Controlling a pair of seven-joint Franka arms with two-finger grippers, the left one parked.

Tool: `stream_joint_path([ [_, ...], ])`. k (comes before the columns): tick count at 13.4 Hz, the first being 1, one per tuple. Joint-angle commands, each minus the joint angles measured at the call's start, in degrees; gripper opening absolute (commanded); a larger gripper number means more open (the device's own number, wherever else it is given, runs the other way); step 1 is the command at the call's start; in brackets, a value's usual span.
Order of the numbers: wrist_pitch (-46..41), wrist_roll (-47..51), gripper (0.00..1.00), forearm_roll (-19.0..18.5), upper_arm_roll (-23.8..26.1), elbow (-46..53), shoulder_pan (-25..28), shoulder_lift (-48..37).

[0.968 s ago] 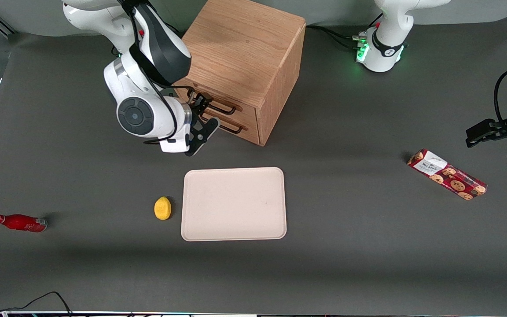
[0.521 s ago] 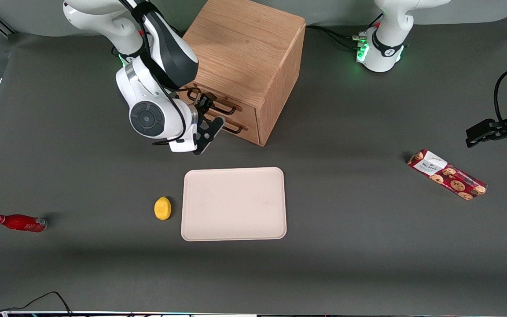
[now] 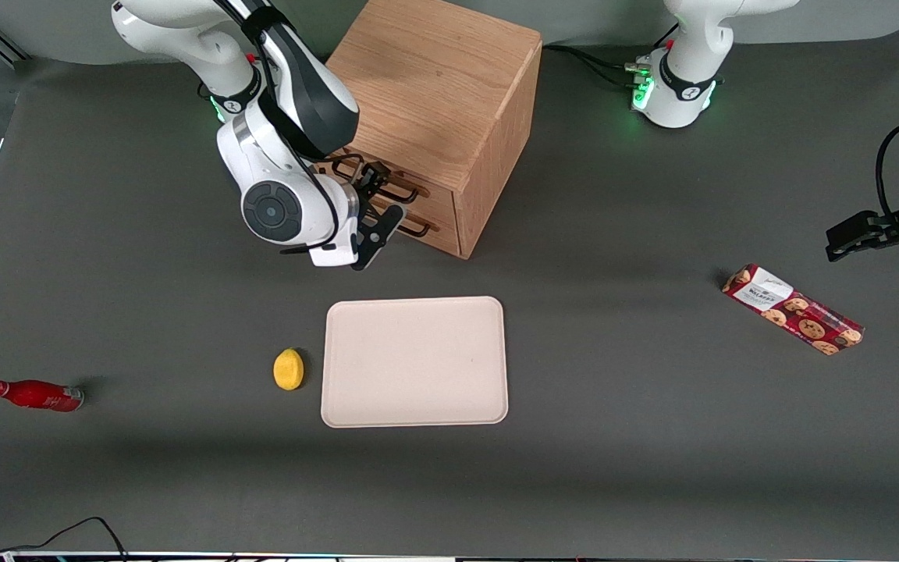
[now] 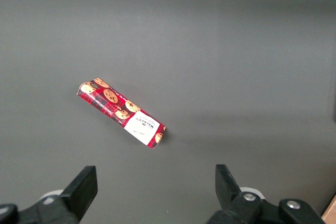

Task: Open upper drawer

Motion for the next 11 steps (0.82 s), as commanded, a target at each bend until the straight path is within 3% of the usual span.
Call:
stream_joint_path([
  [1,2.08,-1.70,1.00,1.57,0.23,-1.87,-0.23,-0.47],
  [11,3.83,-1.70,1.00,1.57,0.15,-1.96,0.20,1.72],
])
